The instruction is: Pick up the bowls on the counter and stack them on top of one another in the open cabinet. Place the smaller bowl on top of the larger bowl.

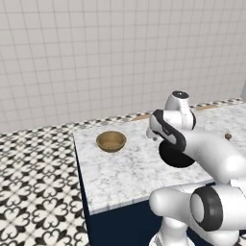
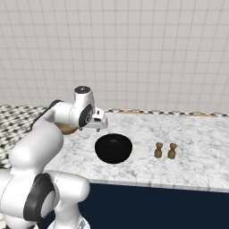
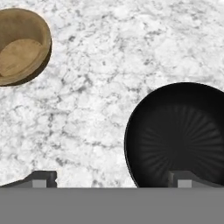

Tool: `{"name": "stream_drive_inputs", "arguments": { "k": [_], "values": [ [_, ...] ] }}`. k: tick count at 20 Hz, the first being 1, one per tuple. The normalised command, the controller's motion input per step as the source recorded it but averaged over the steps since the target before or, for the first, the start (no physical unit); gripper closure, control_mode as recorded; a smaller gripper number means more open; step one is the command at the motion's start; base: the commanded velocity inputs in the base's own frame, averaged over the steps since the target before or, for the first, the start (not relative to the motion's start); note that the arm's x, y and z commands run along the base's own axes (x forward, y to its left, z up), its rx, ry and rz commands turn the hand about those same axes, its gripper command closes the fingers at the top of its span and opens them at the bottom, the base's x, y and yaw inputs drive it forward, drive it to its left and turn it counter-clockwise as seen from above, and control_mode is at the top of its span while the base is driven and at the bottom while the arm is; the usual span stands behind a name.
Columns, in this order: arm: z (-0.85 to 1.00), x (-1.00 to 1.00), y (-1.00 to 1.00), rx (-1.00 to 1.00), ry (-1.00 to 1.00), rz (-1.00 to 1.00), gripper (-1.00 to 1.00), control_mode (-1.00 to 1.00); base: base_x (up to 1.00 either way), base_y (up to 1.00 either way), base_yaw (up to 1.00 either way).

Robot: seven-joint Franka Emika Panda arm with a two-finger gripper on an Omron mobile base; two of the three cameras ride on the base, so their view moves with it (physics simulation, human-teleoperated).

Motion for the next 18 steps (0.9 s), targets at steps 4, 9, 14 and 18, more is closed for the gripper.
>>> {"name": "stream_drive_inputs", "arguments": {
  "k": [4,9,14,18],
  "values": [
    [0.17,0.08,1.00,-0.02,0.00,-0.10,-1.00,-1.00,0.00,0.00,0.00],
    [0.01,0.31,0.92,-0.01,0.00,-0.13,-1.00,-1.00,0.00,0.00,0.00],
    [-0.15,0.65,0.49,0.03,0.00,-0.15,-1.00,-1.00,0.00,0.00,0.00],
    [-0.32,0.62,0.02,0.14,0.09,-0.10,-1.00,-1.00,0.00,0.00,0.00]
  ]
}}
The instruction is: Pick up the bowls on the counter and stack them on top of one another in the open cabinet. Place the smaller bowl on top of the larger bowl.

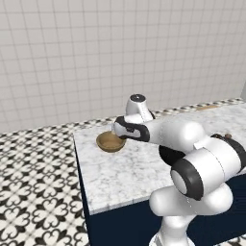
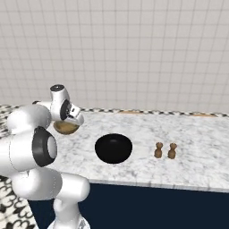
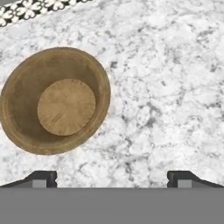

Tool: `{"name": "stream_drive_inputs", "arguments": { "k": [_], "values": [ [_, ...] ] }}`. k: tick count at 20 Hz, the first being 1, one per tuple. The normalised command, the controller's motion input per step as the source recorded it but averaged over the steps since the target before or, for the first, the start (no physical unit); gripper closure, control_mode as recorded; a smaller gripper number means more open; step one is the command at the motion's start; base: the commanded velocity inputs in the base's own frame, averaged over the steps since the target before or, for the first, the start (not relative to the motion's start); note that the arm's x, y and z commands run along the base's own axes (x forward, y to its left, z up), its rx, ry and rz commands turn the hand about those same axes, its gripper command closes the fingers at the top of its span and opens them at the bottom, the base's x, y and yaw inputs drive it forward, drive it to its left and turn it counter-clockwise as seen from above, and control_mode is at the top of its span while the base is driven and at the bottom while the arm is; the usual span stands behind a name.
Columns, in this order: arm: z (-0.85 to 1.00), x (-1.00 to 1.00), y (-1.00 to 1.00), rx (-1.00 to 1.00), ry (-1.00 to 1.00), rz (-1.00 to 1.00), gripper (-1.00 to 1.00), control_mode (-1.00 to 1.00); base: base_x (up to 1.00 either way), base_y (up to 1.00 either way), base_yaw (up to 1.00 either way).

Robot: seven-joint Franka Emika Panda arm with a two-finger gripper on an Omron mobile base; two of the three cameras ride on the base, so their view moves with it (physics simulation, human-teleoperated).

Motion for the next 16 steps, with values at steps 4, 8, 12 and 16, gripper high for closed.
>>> {"name": "stream_drive_inputs", "arguments": {
  "k": [4,8,12,16],
  "values": [
    [-0.24,0.60,-0.02,0.09,0.08,-0.01,-1.00,-1.00,0.00,0.00,0.00],
    [-0.09,0.30,0.01,0.01,0.13,0.00,-1.00,-1.00,0.00,0.00,0.00],
    [-0.18,0.14,0.00,0.00,0.18,0.00,-1.00,-1.00,0.00,0.00,0.00],
    [-0.50,0.18,0.00,0.00,0.17,0.00,-1.00,-1.00,0.00,0.00,0.00]
  ]
}}
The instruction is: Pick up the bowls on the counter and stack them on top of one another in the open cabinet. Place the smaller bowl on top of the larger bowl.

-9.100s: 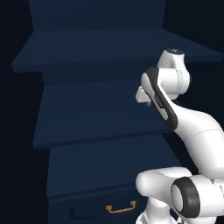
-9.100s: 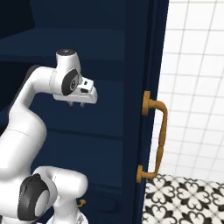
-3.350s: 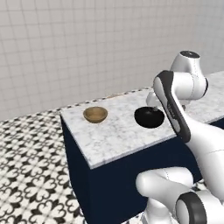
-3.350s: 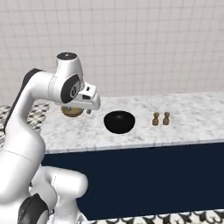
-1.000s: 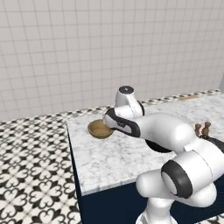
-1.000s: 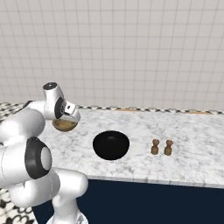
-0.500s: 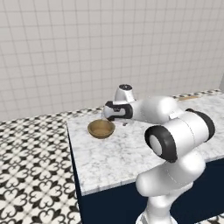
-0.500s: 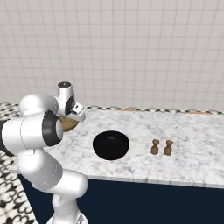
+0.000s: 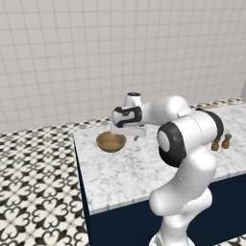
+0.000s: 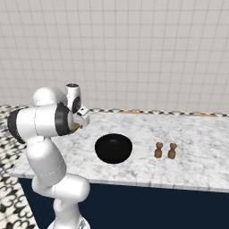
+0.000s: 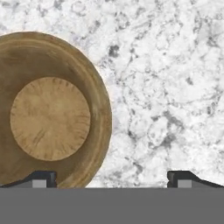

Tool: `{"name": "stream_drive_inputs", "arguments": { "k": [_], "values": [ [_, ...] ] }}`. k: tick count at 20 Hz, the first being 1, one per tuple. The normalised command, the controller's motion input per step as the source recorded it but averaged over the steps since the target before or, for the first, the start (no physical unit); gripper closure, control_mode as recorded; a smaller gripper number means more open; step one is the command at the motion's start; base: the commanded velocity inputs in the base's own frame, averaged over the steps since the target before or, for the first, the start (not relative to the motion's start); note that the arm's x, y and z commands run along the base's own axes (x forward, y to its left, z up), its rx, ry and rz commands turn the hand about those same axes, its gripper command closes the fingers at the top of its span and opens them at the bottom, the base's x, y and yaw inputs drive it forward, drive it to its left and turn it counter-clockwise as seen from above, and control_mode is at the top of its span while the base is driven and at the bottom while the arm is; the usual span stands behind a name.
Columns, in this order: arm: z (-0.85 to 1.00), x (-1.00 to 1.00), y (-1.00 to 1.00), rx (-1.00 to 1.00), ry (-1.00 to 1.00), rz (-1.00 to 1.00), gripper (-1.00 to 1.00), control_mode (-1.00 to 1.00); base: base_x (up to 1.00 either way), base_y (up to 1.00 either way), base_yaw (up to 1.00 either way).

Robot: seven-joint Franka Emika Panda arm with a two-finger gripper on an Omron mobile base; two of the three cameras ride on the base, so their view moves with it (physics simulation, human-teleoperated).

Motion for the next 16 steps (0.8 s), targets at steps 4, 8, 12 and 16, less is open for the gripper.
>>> {"name": "stream_drive_inputs", "arguments": {
  "k": [4,8,12,16],
  "values": [
    [-0.43,0.28,0.10,0.00,0.07,0.00,-1.00,-1.00,0.00,0.00,0.00],
    [-0.33,0.33,0.25,0.00,0.00,0.00,-1.00,-1.00,0.00,0.00,0.00],
    [-0.39,0.19,0.10,0.00,0.03,0.00,-1.00,-1.00,0.00,0.00,0.00],
    [-0.33,0.03,0.00,0.00,0.03,0.00,1.00,-1.00,0.00,0.00,0.00]
  ]
}}
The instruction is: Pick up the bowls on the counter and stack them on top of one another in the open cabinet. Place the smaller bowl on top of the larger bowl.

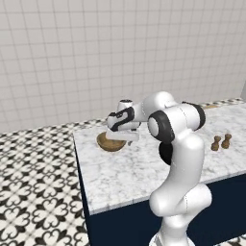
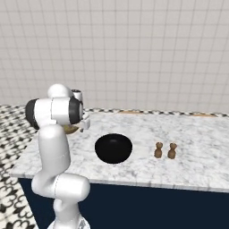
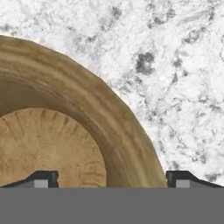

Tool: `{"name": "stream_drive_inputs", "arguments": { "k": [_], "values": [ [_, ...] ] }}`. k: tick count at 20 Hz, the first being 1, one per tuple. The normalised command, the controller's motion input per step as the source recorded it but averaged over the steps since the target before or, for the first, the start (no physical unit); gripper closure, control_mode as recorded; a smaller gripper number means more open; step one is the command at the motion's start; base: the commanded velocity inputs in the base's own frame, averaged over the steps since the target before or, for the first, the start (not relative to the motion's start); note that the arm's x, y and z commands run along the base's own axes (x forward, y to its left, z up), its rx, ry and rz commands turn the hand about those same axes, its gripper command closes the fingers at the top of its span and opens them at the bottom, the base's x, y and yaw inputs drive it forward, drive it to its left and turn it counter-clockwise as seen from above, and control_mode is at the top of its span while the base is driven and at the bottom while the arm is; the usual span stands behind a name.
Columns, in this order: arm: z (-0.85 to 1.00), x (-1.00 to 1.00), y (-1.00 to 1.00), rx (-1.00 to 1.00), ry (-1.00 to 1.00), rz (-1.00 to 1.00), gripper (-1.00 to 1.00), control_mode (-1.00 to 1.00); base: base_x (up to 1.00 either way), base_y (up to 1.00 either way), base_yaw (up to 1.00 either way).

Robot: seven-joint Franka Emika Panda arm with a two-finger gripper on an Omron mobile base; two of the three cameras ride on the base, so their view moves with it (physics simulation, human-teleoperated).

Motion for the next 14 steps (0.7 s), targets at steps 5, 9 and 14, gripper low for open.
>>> {"name": "stream_drive_inputs", "arguments": {
  "k": [5,9,14],
  "values": [
    [-0.01,0.00,0.00,0.00,0.00,0.00,1.00,-1.00,0.00,0.00,0.00],
    [0.07,0.00,-0.02,0.00,0.00,0.00,1.00,-1.00,0.00,0.00,0.00],
    [0.48,-0.18,-0.38,0.05,-0.05,-0.03,1.00,-1.00,0.00,0.00,0.00]
  ]
}}
